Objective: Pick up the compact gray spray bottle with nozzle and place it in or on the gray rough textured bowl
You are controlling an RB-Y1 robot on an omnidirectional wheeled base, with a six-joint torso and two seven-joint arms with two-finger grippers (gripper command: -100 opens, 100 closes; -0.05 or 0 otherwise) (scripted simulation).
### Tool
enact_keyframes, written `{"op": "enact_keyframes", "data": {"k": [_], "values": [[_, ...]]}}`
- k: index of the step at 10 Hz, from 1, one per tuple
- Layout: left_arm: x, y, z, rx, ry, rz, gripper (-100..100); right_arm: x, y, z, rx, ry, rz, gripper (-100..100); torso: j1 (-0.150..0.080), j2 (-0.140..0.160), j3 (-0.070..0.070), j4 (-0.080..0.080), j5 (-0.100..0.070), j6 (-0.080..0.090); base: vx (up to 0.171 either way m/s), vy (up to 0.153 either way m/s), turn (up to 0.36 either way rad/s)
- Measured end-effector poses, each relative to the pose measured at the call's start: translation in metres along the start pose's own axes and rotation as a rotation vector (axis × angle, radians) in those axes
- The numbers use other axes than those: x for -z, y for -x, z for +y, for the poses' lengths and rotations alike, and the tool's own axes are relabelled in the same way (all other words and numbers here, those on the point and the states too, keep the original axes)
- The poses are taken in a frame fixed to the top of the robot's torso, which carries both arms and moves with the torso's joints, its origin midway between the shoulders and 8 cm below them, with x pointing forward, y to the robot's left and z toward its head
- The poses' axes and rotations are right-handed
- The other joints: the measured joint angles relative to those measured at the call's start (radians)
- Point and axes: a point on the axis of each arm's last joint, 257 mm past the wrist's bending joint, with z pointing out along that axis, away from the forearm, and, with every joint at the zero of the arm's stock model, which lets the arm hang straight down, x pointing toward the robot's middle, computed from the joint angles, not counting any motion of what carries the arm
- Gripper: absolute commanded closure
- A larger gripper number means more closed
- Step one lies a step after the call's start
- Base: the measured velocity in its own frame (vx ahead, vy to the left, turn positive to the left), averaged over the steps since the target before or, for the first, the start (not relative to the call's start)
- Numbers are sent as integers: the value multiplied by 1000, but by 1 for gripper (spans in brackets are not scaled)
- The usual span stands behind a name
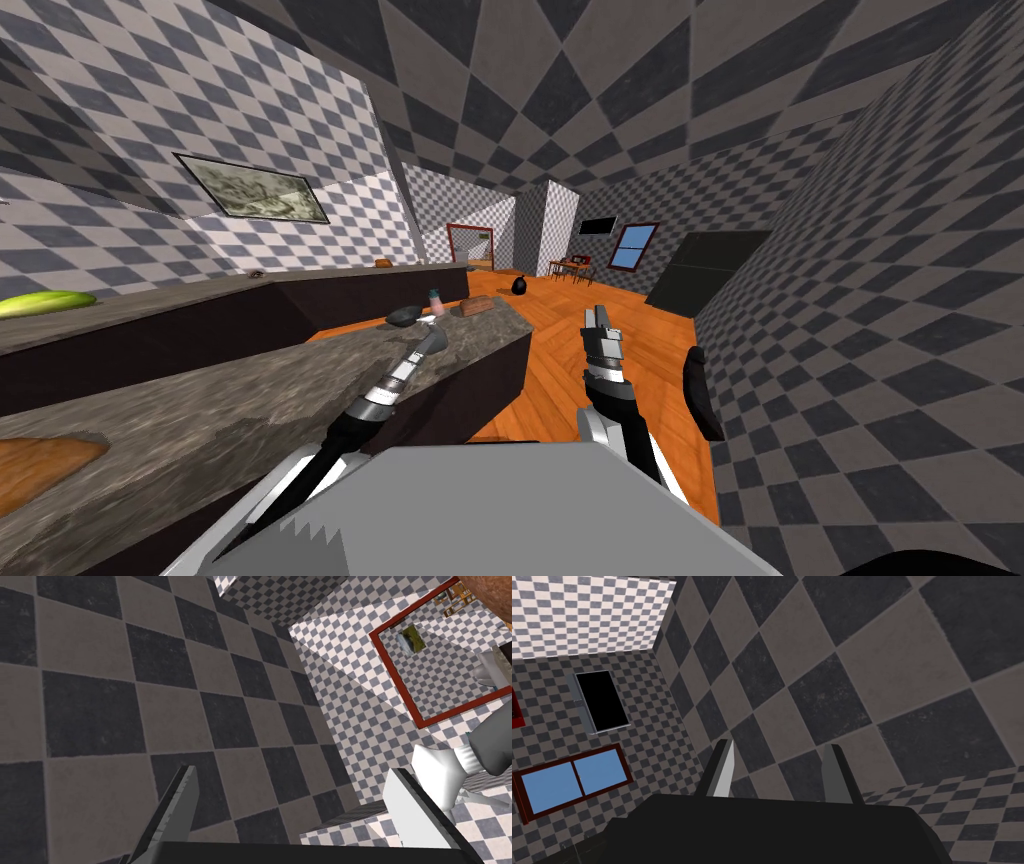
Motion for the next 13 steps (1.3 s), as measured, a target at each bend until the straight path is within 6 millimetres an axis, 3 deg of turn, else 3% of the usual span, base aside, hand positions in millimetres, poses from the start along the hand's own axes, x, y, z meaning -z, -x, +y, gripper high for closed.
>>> {"op": "enact_keyframes", "data": {"k": [13], "values": [[38,-2,69,-276,87,318,-100,0,0,0,0,0,0,0,1,0,0,0,0,0,-16,33,-79]]}}
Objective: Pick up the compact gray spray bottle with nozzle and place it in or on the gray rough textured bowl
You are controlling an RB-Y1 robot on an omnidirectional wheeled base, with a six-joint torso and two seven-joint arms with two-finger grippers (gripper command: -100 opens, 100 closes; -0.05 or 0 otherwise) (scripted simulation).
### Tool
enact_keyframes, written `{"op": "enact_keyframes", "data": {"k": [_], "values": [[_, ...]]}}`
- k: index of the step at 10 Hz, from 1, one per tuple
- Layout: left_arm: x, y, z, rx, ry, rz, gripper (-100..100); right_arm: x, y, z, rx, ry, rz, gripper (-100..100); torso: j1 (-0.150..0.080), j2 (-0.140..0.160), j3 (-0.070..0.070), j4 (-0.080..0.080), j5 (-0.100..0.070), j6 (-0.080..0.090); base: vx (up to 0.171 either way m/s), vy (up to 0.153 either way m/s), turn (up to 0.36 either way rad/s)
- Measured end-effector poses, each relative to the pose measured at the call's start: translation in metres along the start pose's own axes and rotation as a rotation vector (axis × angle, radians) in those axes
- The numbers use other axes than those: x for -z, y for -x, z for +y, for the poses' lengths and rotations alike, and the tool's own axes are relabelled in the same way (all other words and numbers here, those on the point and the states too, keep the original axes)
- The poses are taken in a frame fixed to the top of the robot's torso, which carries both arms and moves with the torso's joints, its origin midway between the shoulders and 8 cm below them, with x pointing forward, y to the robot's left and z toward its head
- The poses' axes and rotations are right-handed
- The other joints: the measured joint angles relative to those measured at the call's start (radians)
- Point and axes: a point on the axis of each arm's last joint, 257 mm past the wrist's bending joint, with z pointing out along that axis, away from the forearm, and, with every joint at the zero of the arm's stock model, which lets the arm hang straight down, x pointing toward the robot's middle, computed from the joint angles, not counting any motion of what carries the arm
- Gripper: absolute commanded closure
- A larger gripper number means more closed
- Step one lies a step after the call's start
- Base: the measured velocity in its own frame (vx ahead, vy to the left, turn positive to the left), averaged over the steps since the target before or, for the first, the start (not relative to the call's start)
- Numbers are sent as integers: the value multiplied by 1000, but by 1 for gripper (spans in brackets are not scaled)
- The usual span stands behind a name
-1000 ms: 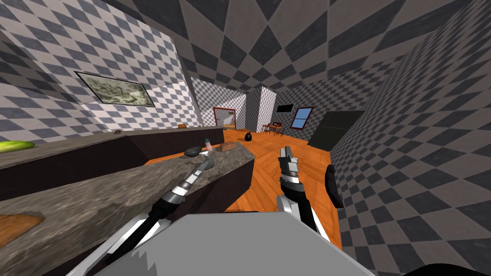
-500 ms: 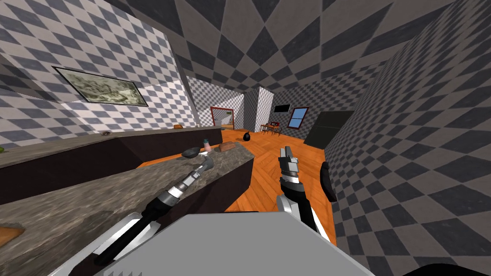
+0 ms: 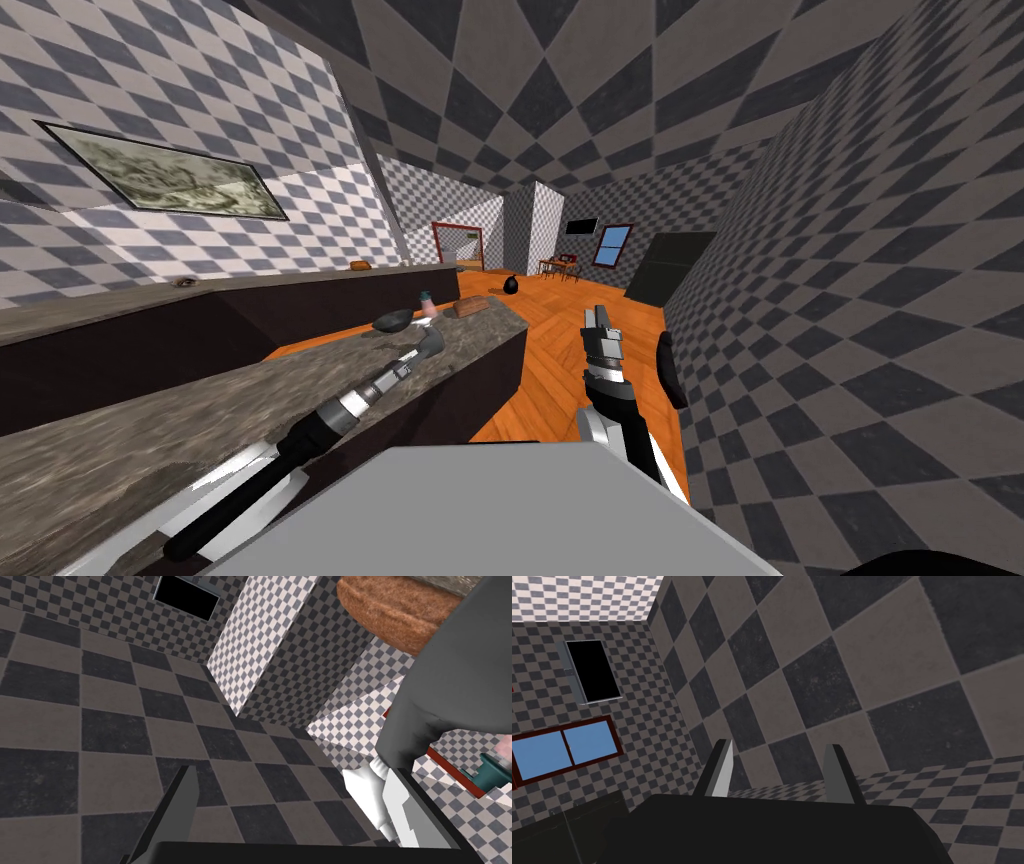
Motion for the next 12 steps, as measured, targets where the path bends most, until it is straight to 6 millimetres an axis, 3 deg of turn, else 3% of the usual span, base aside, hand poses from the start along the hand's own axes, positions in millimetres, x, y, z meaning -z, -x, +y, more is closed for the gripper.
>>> {"op": "enact_keyframes", "data": {"k": [12], "values": [[28,-3,64,-232,86,282,-100,0,0,0,0,0,0,0,3,0,0,0,1,1,-23,52,-121]]}}
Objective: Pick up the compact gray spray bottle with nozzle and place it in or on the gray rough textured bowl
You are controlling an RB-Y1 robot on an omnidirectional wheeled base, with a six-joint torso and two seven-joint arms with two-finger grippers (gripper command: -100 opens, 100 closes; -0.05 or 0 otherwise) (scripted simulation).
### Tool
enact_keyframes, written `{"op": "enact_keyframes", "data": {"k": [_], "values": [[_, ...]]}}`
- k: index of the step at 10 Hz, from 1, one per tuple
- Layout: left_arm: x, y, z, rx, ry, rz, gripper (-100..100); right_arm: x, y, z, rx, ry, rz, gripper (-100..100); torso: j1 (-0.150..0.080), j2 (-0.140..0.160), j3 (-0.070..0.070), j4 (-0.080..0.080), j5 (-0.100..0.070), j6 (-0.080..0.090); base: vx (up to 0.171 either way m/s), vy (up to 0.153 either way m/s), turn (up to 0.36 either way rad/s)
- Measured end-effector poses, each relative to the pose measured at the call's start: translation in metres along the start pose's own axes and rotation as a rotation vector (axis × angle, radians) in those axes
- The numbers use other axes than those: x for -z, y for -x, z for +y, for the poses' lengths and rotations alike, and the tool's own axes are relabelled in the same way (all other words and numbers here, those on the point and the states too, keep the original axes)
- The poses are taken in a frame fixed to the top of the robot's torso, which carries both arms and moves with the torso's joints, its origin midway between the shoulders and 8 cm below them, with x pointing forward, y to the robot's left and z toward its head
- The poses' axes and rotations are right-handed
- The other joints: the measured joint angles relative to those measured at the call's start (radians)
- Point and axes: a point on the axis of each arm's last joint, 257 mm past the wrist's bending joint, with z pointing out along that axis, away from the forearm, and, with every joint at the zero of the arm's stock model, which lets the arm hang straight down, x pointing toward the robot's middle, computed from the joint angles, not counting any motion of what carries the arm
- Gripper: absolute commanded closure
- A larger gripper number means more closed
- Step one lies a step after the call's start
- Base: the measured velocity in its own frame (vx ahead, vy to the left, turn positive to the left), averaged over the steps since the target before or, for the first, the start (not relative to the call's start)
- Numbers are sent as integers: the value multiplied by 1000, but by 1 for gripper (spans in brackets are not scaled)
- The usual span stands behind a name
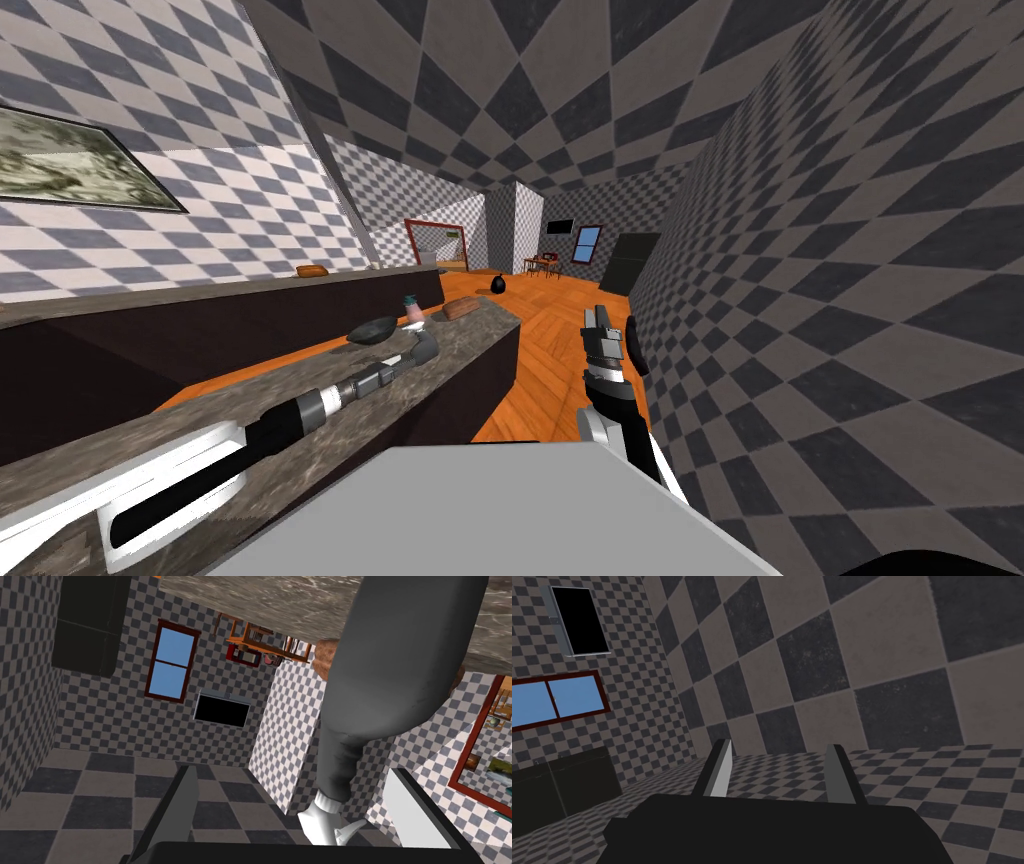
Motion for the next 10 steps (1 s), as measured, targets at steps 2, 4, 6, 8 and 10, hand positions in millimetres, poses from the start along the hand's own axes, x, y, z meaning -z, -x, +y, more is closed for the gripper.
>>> {"op": "enact_keyframes", "data": {"k": [2,4,6,8,10], "values": [[3,-3,9,-39,12,46,-100,0,0,0,0,0,0,0,-1,-1,0,0,0,0,-21,52,-117],[4,-3,17,-72,21,85,-100,0,0,0,0,0,0,0,-3,-1,-1,0,0,0,-29,65,-234],[8,-3,26,-106,35,128,-100,0,0,0,0,0,0,0,-1,-1,0,0,0,-1,-33,62,-114],[10,-4,35,-143,49,175,-100,0,0,0,0,0,0,0,-2,-1,0,0,0,0,-31,60,-214],[12,-3,40,-171,56,210,-100,0,0,0,0,0,0,0,-2,-1,-1,0,0,-1,-32,62,-197]]}}
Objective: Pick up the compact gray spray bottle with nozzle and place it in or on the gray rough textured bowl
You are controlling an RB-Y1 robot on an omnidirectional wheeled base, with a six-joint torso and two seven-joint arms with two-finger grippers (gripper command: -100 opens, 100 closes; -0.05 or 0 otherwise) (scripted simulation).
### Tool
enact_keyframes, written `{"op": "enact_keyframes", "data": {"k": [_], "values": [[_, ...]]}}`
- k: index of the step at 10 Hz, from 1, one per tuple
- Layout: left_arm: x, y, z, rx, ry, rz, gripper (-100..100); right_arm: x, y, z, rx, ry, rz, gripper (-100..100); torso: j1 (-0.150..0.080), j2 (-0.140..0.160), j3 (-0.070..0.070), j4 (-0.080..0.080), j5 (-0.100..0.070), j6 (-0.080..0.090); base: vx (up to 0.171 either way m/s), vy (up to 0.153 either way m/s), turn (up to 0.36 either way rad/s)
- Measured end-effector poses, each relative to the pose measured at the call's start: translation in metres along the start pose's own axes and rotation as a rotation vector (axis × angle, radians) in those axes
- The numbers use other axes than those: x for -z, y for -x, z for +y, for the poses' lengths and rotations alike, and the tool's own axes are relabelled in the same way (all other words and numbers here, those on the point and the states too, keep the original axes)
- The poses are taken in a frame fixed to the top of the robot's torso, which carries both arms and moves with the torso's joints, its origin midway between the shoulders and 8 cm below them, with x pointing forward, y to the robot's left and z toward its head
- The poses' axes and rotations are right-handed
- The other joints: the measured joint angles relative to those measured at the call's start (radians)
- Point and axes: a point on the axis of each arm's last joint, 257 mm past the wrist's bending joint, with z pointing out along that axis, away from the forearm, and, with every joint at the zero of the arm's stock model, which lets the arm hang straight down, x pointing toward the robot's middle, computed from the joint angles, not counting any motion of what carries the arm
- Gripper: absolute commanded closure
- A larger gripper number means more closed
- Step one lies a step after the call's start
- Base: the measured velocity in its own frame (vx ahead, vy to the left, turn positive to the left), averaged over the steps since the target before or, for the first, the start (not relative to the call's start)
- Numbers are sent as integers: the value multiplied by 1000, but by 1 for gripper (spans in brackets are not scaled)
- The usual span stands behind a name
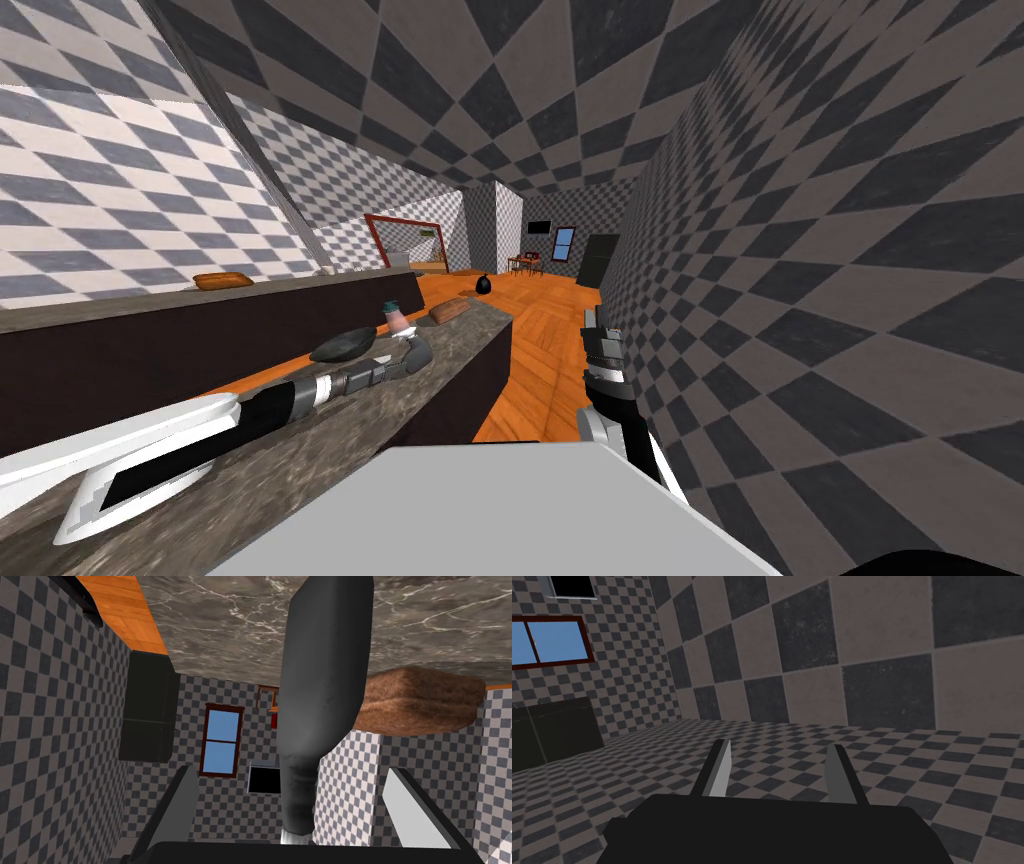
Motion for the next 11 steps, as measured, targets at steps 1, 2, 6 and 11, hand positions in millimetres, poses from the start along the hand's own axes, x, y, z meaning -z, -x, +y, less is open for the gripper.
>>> {"op": "enact_keyframes", "data": {"k": [1,2,6,11], "values": [[0,-1,4,-18,6,23,-100,0,0,0,0,0,0,0,0,0,0,0,0,0,-55,96,-293],[1,-2,8,-34,13,46,-100,0,0,0,0,0,0,0,2,1,1,0,0,0,-55,106,-272],[2,-4,16,-83,33,121,-100,0,0,0,0,0,0,0,0,-1,0,0,0,0,-41,62,-222],[2,-7,17,-100,43,164,-100,0,0,0,0,0,0,0,-3,-3,-2,-1,0,-1,-15,25,-112]]}}
